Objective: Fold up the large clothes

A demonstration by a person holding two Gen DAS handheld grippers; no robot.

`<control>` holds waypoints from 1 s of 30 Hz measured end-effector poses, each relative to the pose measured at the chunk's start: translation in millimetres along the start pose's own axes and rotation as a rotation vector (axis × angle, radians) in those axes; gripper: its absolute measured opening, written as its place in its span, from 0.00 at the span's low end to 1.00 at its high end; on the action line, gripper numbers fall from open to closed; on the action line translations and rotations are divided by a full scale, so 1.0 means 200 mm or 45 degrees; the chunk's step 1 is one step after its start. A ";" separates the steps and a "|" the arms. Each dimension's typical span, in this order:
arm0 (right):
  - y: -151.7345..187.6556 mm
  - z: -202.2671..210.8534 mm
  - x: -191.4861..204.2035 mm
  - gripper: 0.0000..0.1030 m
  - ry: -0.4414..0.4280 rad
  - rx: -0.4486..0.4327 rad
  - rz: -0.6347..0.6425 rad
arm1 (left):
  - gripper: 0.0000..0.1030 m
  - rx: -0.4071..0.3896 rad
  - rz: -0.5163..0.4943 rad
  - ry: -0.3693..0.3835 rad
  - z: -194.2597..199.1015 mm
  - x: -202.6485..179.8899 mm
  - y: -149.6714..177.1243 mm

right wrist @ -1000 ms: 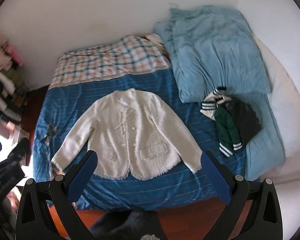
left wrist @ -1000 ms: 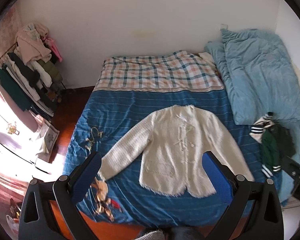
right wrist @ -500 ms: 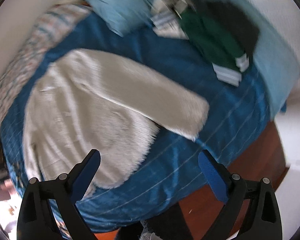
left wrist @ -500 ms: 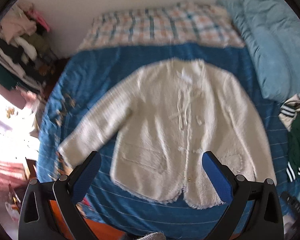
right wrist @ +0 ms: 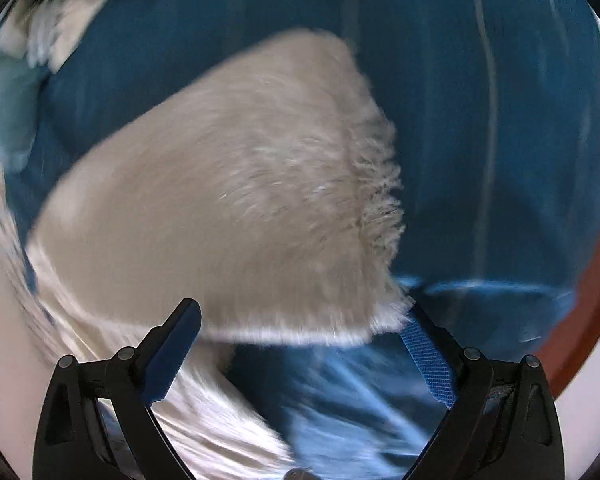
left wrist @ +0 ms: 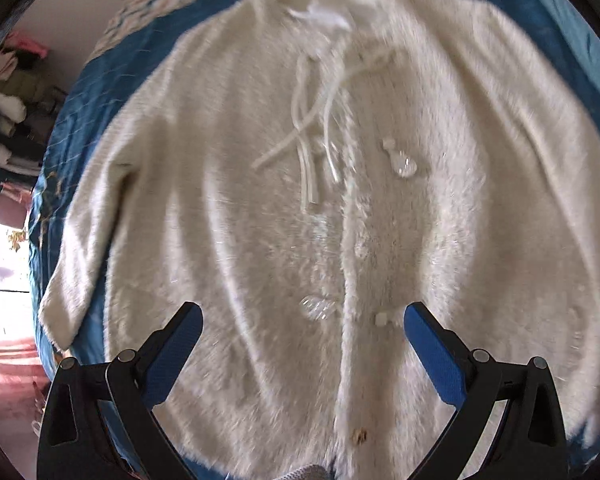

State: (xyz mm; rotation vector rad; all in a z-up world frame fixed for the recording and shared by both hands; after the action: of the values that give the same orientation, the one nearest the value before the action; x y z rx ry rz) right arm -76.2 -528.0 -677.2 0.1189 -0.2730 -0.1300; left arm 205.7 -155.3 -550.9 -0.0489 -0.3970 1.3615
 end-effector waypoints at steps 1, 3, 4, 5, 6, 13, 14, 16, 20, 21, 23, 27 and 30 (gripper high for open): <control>-0.01 0.00 0.00 0.90 -0.069 -0.053 -0.081 | 1.00 0.001 -0.004 -0.003 -0.02 -0.01 0.00; -0.03 0.05 0.03 0.27 -0.053 -0.181 -0.084 | 1.00 0.012 -0.007 -0.005 -0.05 -0.02 0.00; -0.04 0.11 0.05 0.17 -0.059 -0.294 -0.076 | 1.00 0.014 -0.001 -0.002 -0.06 -0.01 0.00; -0.06 0.20 0.09 0.16 -0.062 -0.410 -0.051 | 1.00 0.011 0.003 0.003 -0.05 -0.01 0.00; -0.06 0.28 0.14 0.16 -0.071 -0.502 -0.011 | 1.00 0.009 0.007 0.006 -0.05 0.01 0.00; -0.21 0.02 0.30 0.39 -0.119 -0.319 0.169 | 1.00 -0.004 0.017 -0.003 -0.04 0.10 0.02; -0.23 -0.07 0.28 0.53 -0.185 -0.243 0.085 | 1.00 -0.001 0.016 -0.012 -0.06 0.10 0.02; -0.22 -0.14 0.24 0.56 -0.279 -0.246 -0.064 | 1.00 0.008 0.024 -0.026 -0.09 0.14 0.02; -0.20 -0.15 0.30 0.11 -0.317 -0.330 -0.234 | 1.00 -0.007 0.058 -0.057 -0.14 0.21 -0.01; -0.19 -0.13 0.34 0.11 -0.298 -0.354 -0.218 | 1.00 -0.012 0.070 -0.064 -0.14 0.25 -0.02; -0.15 -0.03 0.50 0.11 -0.262 -0.428 -0.090 | 1.00 -0.030 0.099 -0.075 -0.14 0.32 -0.04; -0.01 0.25 0.98 0.10 -0.274 -0.562 0.265 | 1.00 -0.062 0.197 -0.153 -0.13 0.57 -0.04; 0.15 0.40 1.35 0.10 -0.333 -0.602 0.508 | 1.00 -0.047 0.303 -0.211 -0.13 0.82 0.00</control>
State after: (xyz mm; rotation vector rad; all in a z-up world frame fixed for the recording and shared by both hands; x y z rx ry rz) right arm 163.0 -545.9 -525.4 -0.4245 -0.5131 0.1896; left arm 238.4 7.1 -534.4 -0.0141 -0.5695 1.5986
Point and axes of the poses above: each gripper's, at about its wrist camera, not at the fingertips, and z roughly against the way its jaws point, x to its left, y to its underside, the point moved 3 cm from there along -z, roughly the way its jaws point, and after that the axes turned 9 degrees about -x, right-handed, at the moved point
